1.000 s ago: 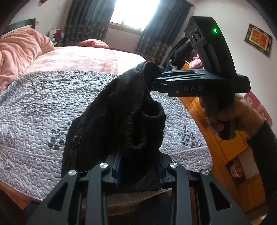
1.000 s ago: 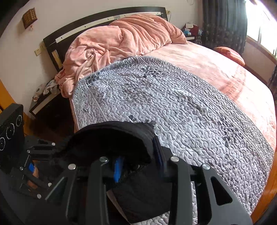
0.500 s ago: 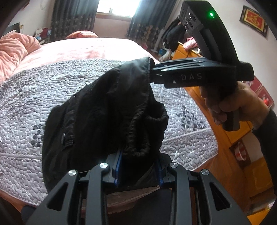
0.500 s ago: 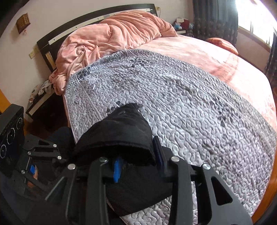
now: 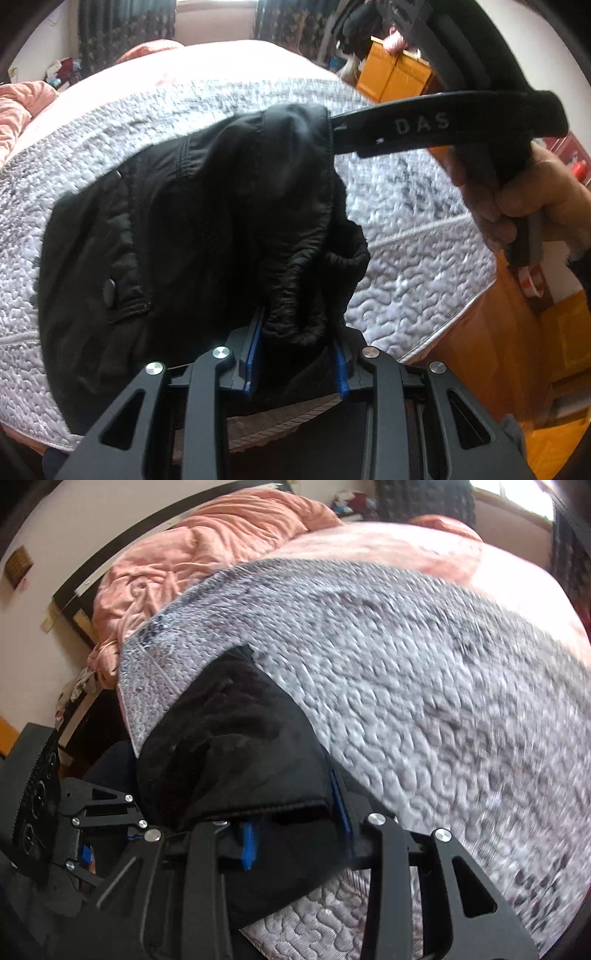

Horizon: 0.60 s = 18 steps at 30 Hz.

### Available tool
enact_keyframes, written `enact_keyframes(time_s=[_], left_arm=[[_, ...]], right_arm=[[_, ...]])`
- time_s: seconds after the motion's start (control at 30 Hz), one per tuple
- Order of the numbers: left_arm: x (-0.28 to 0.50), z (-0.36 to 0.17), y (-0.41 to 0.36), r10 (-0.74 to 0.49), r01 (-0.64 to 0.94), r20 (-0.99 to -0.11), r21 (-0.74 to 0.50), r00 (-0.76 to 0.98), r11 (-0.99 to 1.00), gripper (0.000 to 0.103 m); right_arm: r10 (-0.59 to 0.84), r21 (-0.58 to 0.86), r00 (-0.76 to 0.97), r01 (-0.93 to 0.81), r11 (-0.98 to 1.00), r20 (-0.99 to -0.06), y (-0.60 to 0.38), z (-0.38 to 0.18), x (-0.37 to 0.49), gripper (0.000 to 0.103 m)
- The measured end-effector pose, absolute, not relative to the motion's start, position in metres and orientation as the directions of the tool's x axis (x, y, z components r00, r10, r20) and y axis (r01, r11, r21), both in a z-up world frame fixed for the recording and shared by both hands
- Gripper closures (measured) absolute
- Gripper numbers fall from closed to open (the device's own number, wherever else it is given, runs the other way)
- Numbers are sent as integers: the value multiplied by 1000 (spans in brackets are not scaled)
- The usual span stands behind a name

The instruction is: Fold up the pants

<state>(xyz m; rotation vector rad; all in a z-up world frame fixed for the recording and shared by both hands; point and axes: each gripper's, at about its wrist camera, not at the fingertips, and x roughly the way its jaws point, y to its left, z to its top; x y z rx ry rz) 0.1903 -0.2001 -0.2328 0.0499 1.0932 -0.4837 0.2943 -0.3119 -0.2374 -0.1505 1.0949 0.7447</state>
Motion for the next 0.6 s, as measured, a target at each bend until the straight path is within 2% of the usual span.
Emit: enact_keyframes(time_s=[0.17,0.23,0.27,0.33,0.4,0.43,0.47,0.53,0.57,0.6], left_arm=[[190,-259,-212,-327,410,-883,-175,337,895,72],[192,-264,-213,-323,416,-887,-171,329,893,72],[193,-266,-214,-324,421,-889,-171,324,891,72],[194,-266,-212,-341,430,-886,-188,313,883,69],[194,-266,-207,-380,441,-878,-229,292,868,61],[193,-265,-203,-406,446,-870,-257,280,858,58],[192,-263,-196,-446,448,-857,-302,259,841,53],[187,-256,-183,-502,446,-831,-364,242,818,46],[184,-250,-173,-521,438,-815,-384,252,813,38],[182,-244,-162,-541,426,-800,-408,260,808,31]], right_arm=[[476,308,242,-507,805,-846,-340,-265,290,69],[474,336,241,-449,828,-847,-352,-274,289,65],[480,367,240,-394,843,-844,-363,-279,287,59],[502,436,258,-273,858,-826,-385,-287,283,58],[522,501,294,-148,852,-801,-404,-289,279,57],[560,568,328,-83,819,-760,-416,-289,275,54],[623,673,389,-11,739,-678,-429,-288,268,46],[673,756,441,18,654,-593,-434,-285,260,35],[701,799,464,23,601,-542,-430,-286,257,30],[713,811,460,26,585,-529,-424,-288,258,30]])
